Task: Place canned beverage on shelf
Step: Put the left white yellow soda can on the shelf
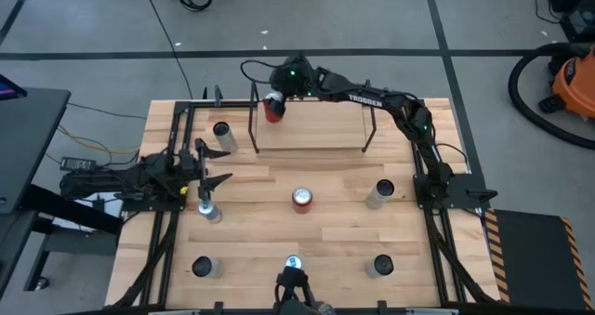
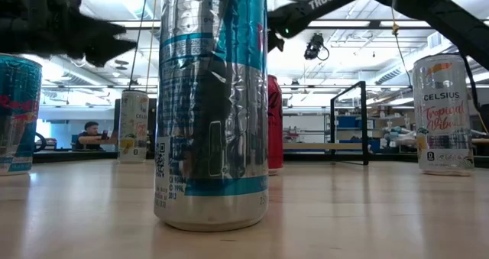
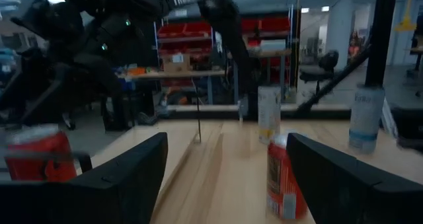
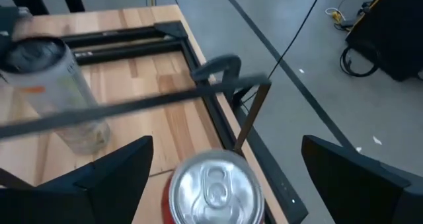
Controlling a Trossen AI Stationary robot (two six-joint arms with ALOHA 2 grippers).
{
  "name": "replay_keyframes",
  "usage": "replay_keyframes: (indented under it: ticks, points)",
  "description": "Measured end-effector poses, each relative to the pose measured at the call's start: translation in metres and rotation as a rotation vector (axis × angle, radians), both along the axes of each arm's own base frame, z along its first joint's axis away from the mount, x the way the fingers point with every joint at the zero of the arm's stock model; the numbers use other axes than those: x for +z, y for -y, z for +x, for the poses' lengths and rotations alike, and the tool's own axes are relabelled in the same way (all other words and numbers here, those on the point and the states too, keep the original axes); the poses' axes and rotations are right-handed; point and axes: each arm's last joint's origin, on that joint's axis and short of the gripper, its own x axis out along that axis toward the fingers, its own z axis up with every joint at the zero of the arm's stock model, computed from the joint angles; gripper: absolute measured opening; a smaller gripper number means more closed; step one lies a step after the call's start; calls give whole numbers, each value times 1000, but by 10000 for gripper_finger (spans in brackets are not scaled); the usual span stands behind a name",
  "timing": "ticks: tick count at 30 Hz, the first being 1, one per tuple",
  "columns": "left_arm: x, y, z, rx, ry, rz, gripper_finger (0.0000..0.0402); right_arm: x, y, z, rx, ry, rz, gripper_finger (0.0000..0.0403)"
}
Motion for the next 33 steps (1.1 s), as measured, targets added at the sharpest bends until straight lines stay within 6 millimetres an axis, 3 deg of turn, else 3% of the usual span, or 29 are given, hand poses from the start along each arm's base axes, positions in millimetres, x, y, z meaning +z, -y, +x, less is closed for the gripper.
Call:
replay_keyframes:
  ticks: [12,20,33]
  points:
    - [28,-1,-5,32,-54,-7,316,86,-29,-22,97,-127,-1,395]
    - [56,-6,-2,218,-54,-54,316,135,-54,-67,103,-109,-20,394]
    - [95,-9,23,292,-95,-127,316,188,-78,-118,92,-19,-74,394]
